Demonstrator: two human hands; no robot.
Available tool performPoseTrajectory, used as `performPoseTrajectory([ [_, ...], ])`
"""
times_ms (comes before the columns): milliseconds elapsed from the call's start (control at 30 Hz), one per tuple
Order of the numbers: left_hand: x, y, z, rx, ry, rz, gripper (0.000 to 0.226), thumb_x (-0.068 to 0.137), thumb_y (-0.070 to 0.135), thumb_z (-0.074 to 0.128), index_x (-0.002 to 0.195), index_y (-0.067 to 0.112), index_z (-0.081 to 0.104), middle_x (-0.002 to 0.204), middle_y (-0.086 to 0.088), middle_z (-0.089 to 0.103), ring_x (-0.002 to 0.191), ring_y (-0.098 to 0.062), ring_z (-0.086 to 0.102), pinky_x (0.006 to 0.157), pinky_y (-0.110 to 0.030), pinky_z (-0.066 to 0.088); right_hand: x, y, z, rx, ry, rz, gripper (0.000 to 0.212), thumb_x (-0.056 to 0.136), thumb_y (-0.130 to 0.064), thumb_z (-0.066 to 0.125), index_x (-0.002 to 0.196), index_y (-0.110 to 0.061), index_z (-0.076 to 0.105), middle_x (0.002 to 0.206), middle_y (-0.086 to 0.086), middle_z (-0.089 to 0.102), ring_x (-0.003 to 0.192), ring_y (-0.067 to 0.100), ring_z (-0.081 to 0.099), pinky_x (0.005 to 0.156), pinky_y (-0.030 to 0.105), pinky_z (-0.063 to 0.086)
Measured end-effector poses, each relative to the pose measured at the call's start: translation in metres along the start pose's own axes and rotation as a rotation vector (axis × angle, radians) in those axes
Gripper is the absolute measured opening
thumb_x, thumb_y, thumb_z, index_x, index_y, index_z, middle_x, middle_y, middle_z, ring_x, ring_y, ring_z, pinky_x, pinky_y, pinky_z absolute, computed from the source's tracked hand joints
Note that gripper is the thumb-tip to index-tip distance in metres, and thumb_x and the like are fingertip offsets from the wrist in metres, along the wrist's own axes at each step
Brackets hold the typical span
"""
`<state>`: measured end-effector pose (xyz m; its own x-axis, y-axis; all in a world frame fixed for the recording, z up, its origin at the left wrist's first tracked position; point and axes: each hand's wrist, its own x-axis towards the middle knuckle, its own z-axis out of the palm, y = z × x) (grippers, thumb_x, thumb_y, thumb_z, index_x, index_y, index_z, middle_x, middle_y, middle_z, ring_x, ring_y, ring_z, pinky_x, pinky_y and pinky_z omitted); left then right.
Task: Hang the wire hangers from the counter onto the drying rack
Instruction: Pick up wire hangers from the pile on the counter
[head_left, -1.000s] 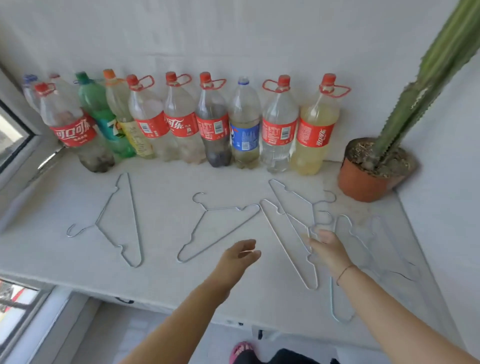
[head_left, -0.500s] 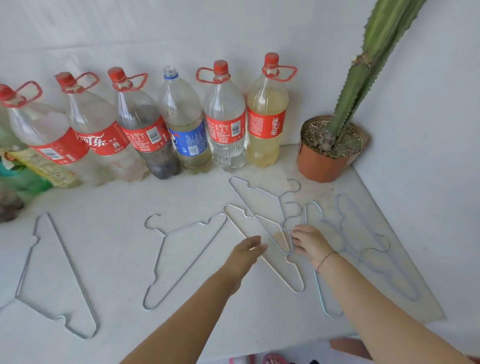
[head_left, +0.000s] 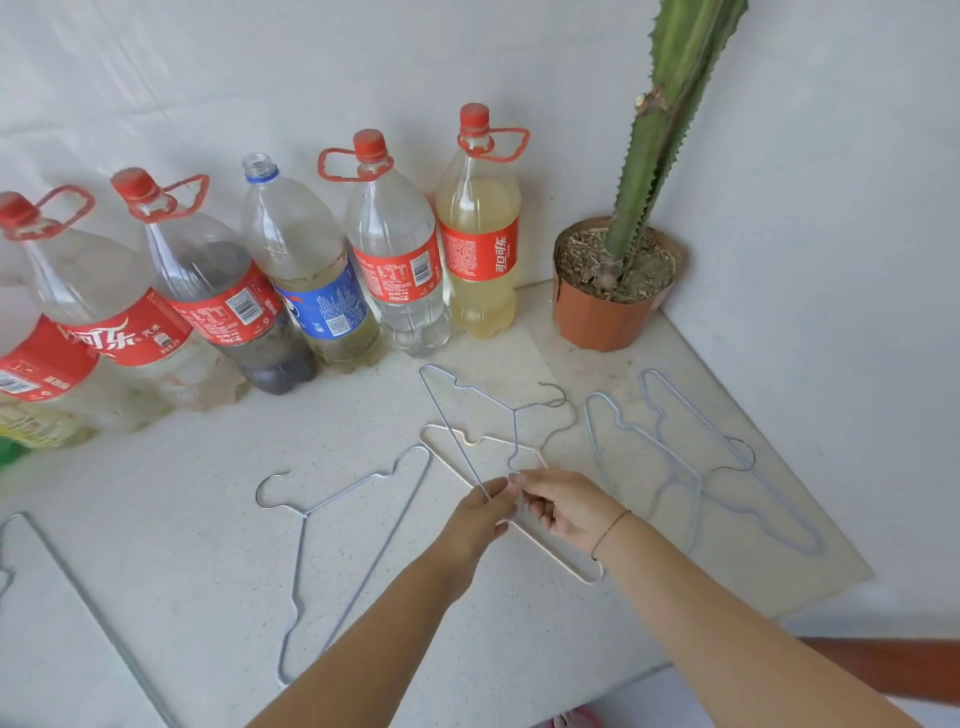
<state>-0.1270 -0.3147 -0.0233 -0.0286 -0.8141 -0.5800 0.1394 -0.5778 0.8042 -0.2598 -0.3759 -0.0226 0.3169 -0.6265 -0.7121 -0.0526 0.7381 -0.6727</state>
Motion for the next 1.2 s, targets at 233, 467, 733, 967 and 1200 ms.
performPoseTrajectory([
  [233, -0.005, 0.006, -0.02, -0.051, 0.088, 0.022, 0.043, 0.09, 0.039, 0.057, 0.125, 0.015, 0.055, 0.114, 0.0, 0.063, 0.113, -0.015, 0.056, 0.101, -0.032, 0.042, -0.009, 0.002, 0.018, 0.009, -0.035, -0.059, 0.005, 0.086, -0.015, 0.064, 0.083, -0.011, 0.066, 0.061, -0.001, 0.054, 0.05, 0.005, 0.043, 0.054, 0.017, 0.032],
  [467, -0.001, 0.039, -0.044, -0.067, 0.352, 0.128, 0.035, 0.093, 0.033, 0.054, 0.124, 0.018, 0.055, 0.127, -0.001, 0.052, 0.12, -0.019, 0.048, 0.108, -0.039, 0.036, -0.029, 0.004, 0.014, -0.156, 0.042, -0.264, 0.011, 0.084, -0.019, 0.067, 0.089, -0.01, 0.069, 0.066, -0.001, 0.061, 0.054, 0.004, 0.048, 0.053, 0.014, 0.036],
  [733, 0.004, 0.074, -0.005, -0.31, 0.114, 0.129, 0.013, 0.095, 0.018, 0.051, 0.097, 0.008, 0.058, 0.088, -0.009, 0.067, 0.078, -0.022, 0.062, 0.082, -0.034, 0.053, -0.048, 0.02, 0.0, -0.356, -0.076, -0.35, 0.006, 0.081, -0.02, 0.07, 0.077, -0.016, 0.07, 0.063, -0.004, 0.064, 0.061, 0.009, 0.055, 0.063, 0.021, 0.044],
  [967, 0.009, 0.065, 0.029, -0.275, 0.114, 0.036, 0.013, 0.094, 0.016, 0.052, 0.103, 0.011, 0.06, 0.061, 0.002, 0.051, 0.052, -0.011, 0.044, 0.049, -0.021, 0.041, -0.049, 0.004, -0.105, -0.167, 0.483, -0.304, 0.034, 0.087, -0.024, 0.053, 0.058, -0.016, 0.04, 0.055, 0.003, 0.037, 0.053, 0.017, 0.031, 0.05, 0.023, 0.025],
  [1200, 0.008, 0.043, 0.079, -0.305, 0.122, -0.02, 0.008, 0.093, 0.016, 0.053, 0.093, 0.011, 0.06, 0.062, 0.001, 0.051, 0.047, -0.01, 0.044, 0.047, -0.021, 0.037, -0.035, 0.006, -0.167, 0.236, 0.595, -0.117, 0.038, 0.092, -0.018, 0.046, 0.058, -0.021, 0.028, 0.044, -0.007, 0.029, 0.029, 0.005, 0.024, 0.032, 0.016, 0.022],
])
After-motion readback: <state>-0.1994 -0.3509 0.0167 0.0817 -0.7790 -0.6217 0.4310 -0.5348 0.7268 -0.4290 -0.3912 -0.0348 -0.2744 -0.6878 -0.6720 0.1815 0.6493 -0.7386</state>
